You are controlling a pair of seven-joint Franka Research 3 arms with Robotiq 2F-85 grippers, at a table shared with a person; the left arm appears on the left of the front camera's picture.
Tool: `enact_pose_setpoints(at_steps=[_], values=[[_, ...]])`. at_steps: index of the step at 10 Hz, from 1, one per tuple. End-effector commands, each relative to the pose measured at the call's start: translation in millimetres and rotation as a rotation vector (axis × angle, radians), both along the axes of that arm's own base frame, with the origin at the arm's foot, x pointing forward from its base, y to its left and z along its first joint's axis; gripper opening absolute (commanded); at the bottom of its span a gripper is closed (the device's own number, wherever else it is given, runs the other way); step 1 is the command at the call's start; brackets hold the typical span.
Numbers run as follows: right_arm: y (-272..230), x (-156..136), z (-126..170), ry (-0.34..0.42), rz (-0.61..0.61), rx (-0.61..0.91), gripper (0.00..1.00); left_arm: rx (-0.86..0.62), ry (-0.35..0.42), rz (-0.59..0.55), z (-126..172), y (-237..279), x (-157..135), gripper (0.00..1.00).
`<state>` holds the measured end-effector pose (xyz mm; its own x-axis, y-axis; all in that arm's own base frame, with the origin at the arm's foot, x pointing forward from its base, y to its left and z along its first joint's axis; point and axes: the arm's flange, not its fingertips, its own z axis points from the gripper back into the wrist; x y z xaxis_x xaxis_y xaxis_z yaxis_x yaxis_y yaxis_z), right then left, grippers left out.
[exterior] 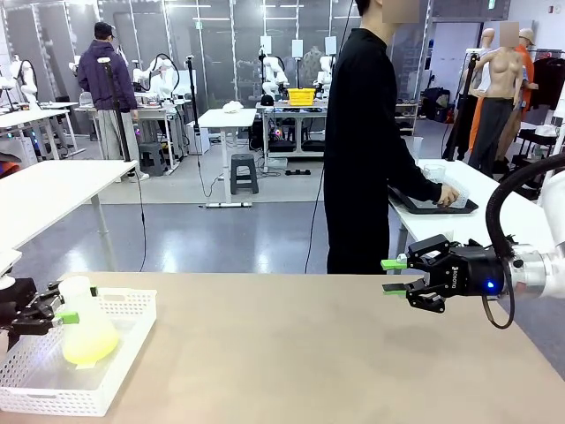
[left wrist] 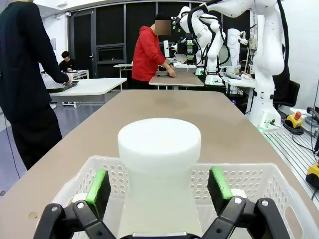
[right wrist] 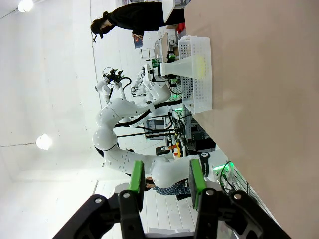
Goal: Prepare the solutions needed for the experiment.
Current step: When the human places the Big flask in the center of the table, pick up the Big flask and place it in the left Organizing basket.
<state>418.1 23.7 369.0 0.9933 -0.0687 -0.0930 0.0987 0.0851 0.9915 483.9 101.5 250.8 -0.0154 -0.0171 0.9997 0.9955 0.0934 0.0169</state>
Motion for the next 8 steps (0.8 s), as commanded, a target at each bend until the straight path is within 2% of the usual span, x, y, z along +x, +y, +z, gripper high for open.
enact_pose_setpoints(at_steps=[1, 8], values=[[0.3, -1.1, 0.8, -0.006, -0.002, -0.013, 0.47, 0.005, -0.011, -0.01, 3.8, -3.9, 1.2, 1.0], [0.3, -1.1, 0.8, -0.006, -0.002, -0.013, 0.47, 0.0, -0.001, -0.004, 0.5, -2.1, 0.6, 1.0]])
